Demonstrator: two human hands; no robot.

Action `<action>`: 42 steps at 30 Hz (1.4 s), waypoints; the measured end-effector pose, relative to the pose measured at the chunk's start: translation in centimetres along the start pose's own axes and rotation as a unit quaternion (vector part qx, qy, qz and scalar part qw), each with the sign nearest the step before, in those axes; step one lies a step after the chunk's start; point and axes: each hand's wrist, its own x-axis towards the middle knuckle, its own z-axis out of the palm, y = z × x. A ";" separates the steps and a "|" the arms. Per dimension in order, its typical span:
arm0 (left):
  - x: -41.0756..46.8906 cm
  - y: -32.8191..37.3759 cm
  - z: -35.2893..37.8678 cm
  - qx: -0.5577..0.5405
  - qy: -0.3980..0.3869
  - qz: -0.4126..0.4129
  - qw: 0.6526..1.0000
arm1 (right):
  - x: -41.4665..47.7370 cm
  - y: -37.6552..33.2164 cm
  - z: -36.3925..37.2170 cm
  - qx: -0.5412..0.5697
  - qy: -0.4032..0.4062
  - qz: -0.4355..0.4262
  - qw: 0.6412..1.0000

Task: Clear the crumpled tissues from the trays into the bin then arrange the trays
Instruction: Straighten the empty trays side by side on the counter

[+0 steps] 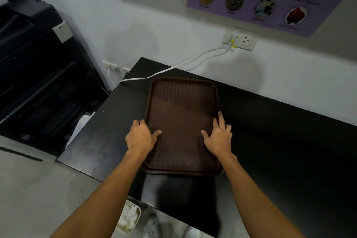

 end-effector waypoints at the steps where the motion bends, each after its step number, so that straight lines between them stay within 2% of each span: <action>1: 0.0 -0.2 0.1 -0.003 -0.003 0.002 1.000 | 0.0 0.1 0.0 0.010 -0.003 -0.002 1.000; 5: -0.2 -1.2 0.8 -0.071 0.003 0.013 0.997 | -0.6 0.6 -0.1 0.037 0.011 0.013 0.999; 8: -0.3 -2.6 1.5 -0.142 0.025 0.009 0.989 | -1.9 1.4 0.1 0.053 0.055 0.067 0.995; 10: 0.0 -3.4 1.8 -0.166 0.030 0.009 0.986 | -2.6 1.7 0.5 0.080 0.054 0.086 0.992; 18: 3.4 -4.9 0.1 -0.159 0.028 0.031 0.986 | -3.1 -0.9 1.3 0.111 0.019 0.102 0.988; 22: 6.8 -6.1 -2.0 -0.175 0.015 0.008 0.984 | -3.0 -3.9 2.0 0.123 -0.007 0.111 0.986; 25: 7.5 -7.0 -3.0 -0.109 0.034 0.026 0.993 | -2.6 -5.9 2.4 0.121 -0.034 0.099 0.987; 29: 5.5 -7.8 -3.2 -0.048 0.086 0.128 0.987 | -1.3 -7.5 2.0 0.109 -0.093 0.061 0.988; 33: 4.1 -10.2 -2.7 -0.004 0.002 0.191 0.982 | -2.1 -8.7 1.3 0.076 -0.099 0.003 0.992; 36: 4.0 -12.3 -2.8 0.029 -0.056 0.197 0.978 | -4.0 -9.8 1.6 0.091 -0.159 -0.026 0.983; 38: 4.0 -13.1 -3.1 0.024 -0.064 0.208 0.976 | -4.9 -10.1 2.2 0.073 -0.202 -0.036 0.976; 42: 4.2 -13.9 -3.5 0.034 -0.069 0.228 0.971 | -5.0 -10.7 2.7 0.050 -0.214 -0.046 0.975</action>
